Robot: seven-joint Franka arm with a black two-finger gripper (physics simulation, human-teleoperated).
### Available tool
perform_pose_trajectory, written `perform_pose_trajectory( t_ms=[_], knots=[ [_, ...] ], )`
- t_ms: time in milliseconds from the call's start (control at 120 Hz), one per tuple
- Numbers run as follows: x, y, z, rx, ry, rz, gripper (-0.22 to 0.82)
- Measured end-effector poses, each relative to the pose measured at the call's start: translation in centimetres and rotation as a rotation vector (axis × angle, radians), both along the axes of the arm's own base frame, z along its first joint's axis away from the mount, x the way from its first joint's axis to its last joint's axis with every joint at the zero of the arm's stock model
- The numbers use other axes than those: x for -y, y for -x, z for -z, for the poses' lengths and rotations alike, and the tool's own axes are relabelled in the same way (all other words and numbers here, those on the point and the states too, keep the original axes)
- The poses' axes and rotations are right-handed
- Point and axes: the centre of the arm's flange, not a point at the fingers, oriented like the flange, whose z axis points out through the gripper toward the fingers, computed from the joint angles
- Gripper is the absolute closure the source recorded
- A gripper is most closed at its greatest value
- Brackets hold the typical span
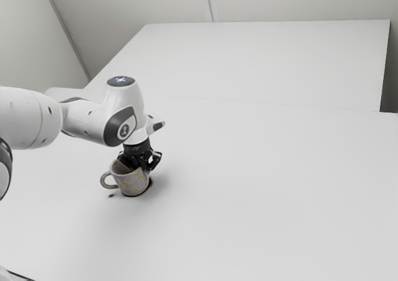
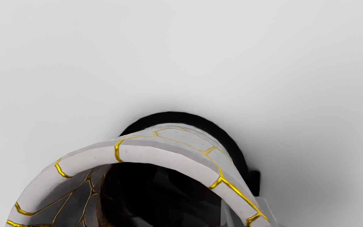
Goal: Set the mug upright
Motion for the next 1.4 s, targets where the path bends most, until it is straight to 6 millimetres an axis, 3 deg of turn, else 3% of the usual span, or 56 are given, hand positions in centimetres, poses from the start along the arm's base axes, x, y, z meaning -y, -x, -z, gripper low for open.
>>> perform_pose_trajectory(
  t_ms=[150, 283, 458, 708, 1075, 1250, 1400],
  knots=[
    [0.2, -0.6, -0.9, -0.008, -0.016, 0.009, 0.37],
    [-0.5, -0.4, -1.1, -0.022, -0.02, -0.003, 0.2],
    [-0.6, -0.5, -2.2, -0.024, -0.004, -0.012, 0.09],
    [-1.2, 0.0, -4.7, -0.014, 0.096, -0.056, 0.03],
    [-1.1, -3.1, -15.2, 0.094, 0.166, 0.028, 0.0],
    [-1.8, -4.3, -21.8, 0.147, 0.127, 0.113, 0.0],
    [-2.4, -3.9, -28.1, 0.18, 0.104, 0.164, 0.0]
  ],
)
